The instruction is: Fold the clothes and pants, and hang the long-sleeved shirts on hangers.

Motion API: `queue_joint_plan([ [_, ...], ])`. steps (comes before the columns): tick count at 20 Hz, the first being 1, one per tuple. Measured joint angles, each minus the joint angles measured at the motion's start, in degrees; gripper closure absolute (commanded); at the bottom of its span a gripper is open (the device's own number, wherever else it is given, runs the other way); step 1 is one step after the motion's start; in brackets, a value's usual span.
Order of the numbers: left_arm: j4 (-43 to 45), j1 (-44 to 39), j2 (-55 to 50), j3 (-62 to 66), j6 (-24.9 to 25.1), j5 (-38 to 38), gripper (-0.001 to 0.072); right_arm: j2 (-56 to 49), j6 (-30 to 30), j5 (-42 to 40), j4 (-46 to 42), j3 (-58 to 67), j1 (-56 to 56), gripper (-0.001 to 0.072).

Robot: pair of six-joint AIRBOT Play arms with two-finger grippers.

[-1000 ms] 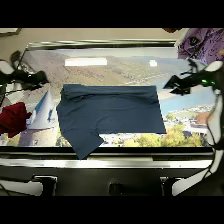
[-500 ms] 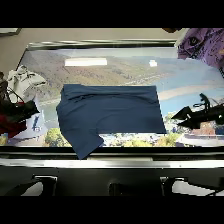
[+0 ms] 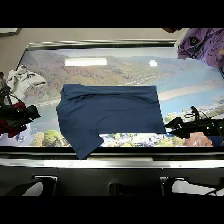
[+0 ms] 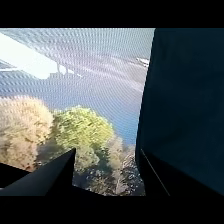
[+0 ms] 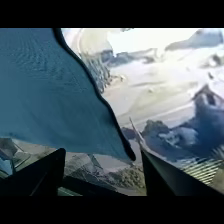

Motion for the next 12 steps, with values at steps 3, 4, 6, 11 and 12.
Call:
queue_joint_plan([
  [3,0.02,0.02,0.04,-0.09,-0.52,-0.04,0.0085,-1.73,-0.66,0.24,1.42,-0.37,0.2,0.0167],
  [4,0.04,0.02,0.04,-0.11,-0.98,-0.15,0.0085,-2.14,-0.87,0.17,1.57,-0.44,0.59,0.0183],
  [6,0.04,0.04,0.04,-0.11,-1.68,-0.42,0.0085,-2.93,-0.85,-0.02,1.6,-0.55,1.81,0.0343],
  [11,-0.5,1.46,0.07,-0.42,-1.84,-1.51,0.0086,-3.67,-0.85,-0.9,0.55,-0.72,4.07,0.0682],
  [12,-1.99,2.69,0.11,-1.01,-0.66,-1.51,0.0086,-3.72,-0.85,-0.87,0.7,-0.72,4.17,0.0682],
])
